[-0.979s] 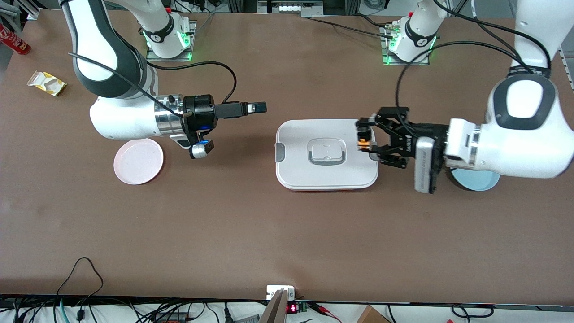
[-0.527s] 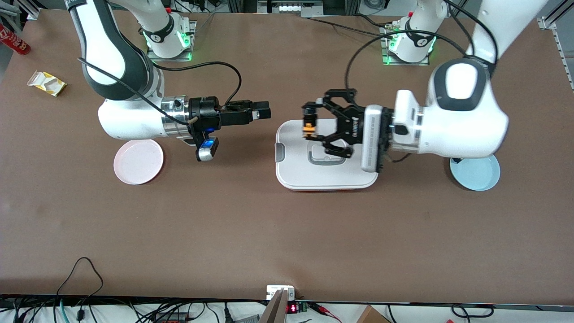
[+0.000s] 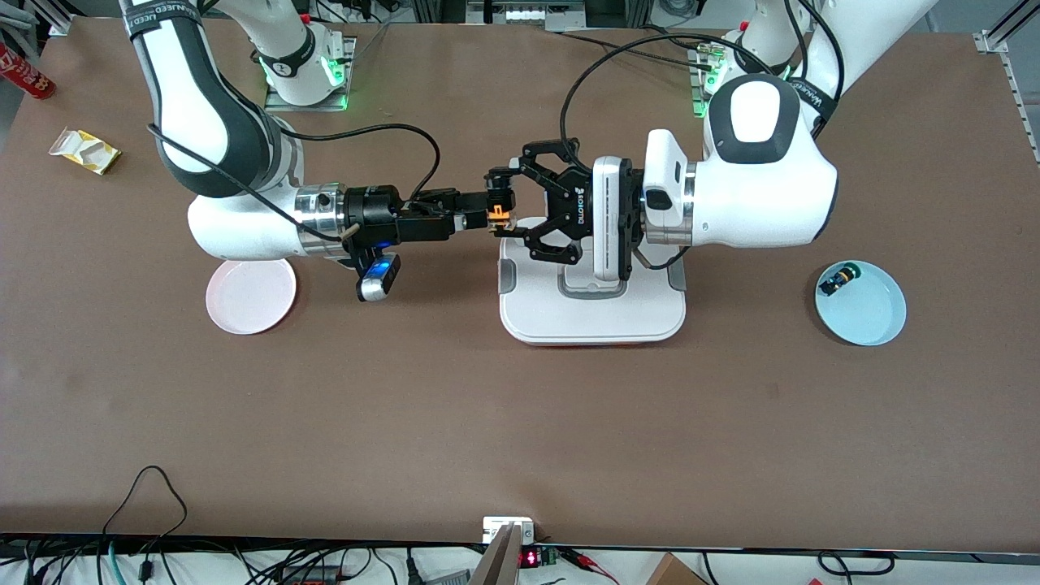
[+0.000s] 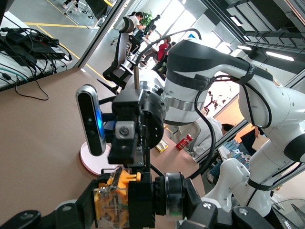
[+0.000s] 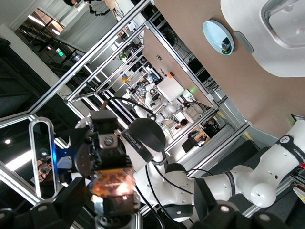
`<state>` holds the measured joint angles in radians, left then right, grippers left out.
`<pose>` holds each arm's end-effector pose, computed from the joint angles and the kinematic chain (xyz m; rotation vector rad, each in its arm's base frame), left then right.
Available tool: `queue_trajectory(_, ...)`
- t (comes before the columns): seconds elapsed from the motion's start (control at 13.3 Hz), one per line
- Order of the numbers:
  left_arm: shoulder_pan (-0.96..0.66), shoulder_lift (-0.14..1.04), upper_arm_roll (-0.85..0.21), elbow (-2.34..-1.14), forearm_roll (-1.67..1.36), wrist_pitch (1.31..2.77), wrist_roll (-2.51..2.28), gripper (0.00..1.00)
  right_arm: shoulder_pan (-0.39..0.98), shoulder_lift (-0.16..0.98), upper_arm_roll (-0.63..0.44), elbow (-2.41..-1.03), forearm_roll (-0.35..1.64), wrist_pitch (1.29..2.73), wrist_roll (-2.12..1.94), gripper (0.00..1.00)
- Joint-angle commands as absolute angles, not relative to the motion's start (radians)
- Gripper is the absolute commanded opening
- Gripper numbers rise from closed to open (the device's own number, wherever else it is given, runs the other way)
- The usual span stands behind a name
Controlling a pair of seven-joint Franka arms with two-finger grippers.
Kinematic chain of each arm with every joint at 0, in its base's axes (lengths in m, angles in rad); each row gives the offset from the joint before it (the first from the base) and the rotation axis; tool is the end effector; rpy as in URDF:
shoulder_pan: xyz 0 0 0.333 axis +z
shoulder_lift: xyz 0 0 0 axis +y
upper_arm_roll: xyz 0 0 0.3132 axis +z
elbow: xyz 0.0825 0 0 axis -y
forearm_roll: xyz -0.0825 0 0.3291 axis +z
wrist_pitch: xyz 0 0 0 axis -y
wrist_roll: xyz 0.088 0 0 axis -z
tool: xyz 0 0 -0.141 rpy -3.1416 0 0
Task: Transfer orange switch to right arm and place
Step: 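Grasp the orange switch with the right gripper from the left gripper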
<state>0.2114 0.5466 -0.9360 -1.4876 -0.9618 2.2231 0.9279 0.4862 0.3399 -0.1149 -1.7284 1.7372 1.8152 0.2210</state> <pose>0.5510 -0.3732 0.5237 1.6537 -0.8749 0.4815 0.5365 0.3414 0.4728 -1.5337 0.5129 0.6337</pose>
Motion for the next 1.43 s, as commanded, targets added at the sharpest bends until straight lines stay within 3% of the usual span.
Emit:
queue_trajectory(0.0, 0.235, 0.535, -0.968, -1.560, -0.992, 2.269, 1.024, 0.06, 0.443, 0.337, -0.095, -1.729, 1.769, 1.815, 0.227, 1.00)
queue_trajectory(0.23, 0.229, 0.537, -0.973, -1.571, -1.026, 2.289, 1.049, 0.06, 0.414, 0.337, -0.091, -1.729, 1.787, 1.813, 0.224, 1.00)
queue_trajectory(0.6, 0.169, 0.543, -0.980, -1.568, -1.031, 2.453, 1.051, 0.06, 0.419, 0.351, -0.071, -1.733, 1.804, 1.813, 0.225, 1.00)
queue_trajectory(1.05, 0.167, 0.545, -0.980, -1.568, -1.042, 2.457, 1.058, 0.06, 0.390, 0.351, -0.071, -1.810, 1.842, 1.685, 0.225, 1.00)
queue_trajectory(1.36, 0.167, 0.545, -0.980, -1.566, -1.043, 2.457, 1.058, 0.06, 0.388, 0.341, -0.071, -1.818, 1.845, 1.675, 0.225, 1.00)
